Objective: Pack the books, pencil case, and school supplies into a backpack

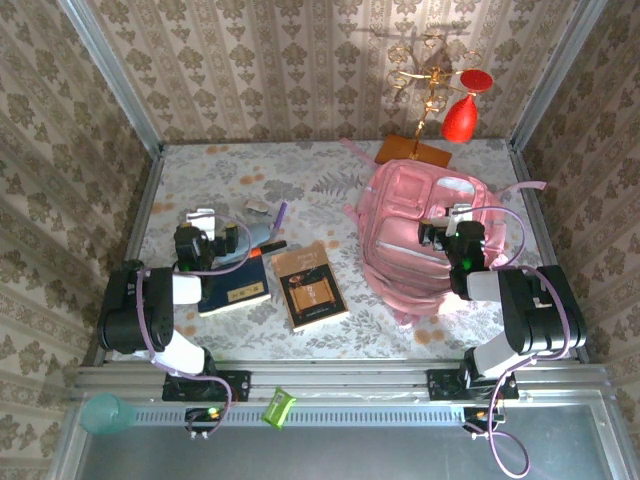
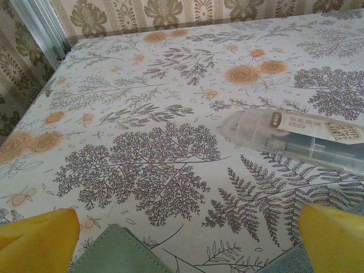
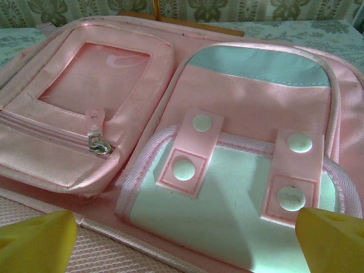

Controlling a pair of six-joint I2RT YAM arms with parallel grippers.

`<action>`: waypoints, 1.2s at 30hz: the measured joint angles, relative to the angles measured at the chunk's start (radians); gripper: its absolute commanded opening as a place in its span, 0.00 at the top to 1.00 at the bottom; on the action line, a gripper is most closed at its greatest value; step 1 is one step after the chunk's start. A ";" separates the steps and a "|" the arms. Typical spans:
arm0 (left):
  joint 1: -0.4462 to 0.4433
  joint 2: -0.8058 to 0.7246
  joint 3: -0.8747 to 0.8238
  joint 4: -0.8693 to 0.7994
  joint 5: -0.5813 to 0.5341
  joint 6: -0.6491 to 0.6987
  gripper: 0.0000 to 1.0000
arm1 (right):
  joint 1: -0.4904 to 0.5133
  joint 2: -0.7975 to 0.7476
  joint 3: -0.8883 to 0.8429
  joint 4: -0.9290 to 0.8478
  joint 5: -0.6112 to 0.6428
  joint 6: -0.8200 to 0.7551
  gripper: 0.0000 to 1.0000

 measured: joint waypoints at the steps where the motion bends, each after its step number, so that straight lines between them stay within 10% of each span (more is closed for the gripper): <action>1: 0.000 0.000 0.000 0.000 0.000 0.000 0.00 | 0.000 0.000 0.000 0.000 0.000 0.000 0.00; 13: 0.000 -0.104 0.002 -0.103 -0.015 -0.007 0.00 | 0.004 -0.185 -0.028 -0.099 0.083 0.041 0.00; 21: -0.023 -0.376 0.209 -0.477 -0.012 -0.270 0.13 | -0.022 -0.556 0.093 -0.558 0.192 0.452 0.10; 29: -0.578 -0.153 0.434 -0.746 0.036 -0.434 0.16 | -0.021 -0.378 0.277 -1.030 -0.001 0.523 0.17; 36: -0.795 0.183 0.774 -0.923 0.127 -0.478 0.28 | -0.086 -0.316 0.233 -1.106 -0.151 0.542 0.24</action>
